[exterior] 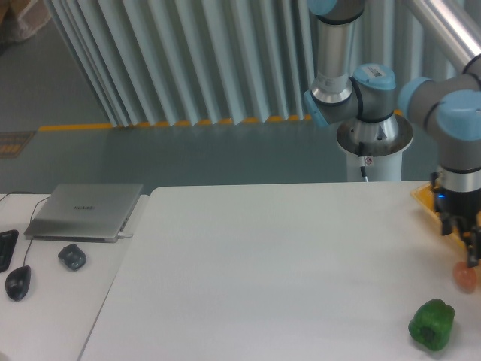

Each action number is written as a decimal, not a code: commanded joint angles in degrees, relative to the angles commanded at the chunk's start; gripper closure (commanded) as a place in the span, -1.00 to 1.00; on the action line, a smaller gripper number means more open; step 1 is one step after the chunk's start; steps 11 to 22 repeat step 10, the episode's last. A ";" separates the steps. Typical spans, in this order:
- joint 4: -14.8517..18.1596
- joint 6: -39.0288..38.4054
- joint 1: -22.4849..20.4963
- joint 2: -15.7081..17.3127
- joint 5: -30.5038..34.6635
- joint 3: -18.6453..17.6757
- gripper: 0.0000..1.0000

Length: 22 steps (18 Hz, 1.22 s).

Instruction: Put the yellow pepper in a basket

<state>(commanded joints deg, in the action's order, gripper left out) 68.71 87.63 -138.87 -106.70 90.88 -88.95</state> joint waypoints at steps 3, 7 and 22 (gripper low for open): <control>5.81 -0.18 0.53 1.23 -0.61 0.17 -1.00; 10.47 -0.27 0.36 2.81 -3.25 0.61 -1.00; 10.92 -0.71 0.44 3.60 -2.64 0.18 -1.00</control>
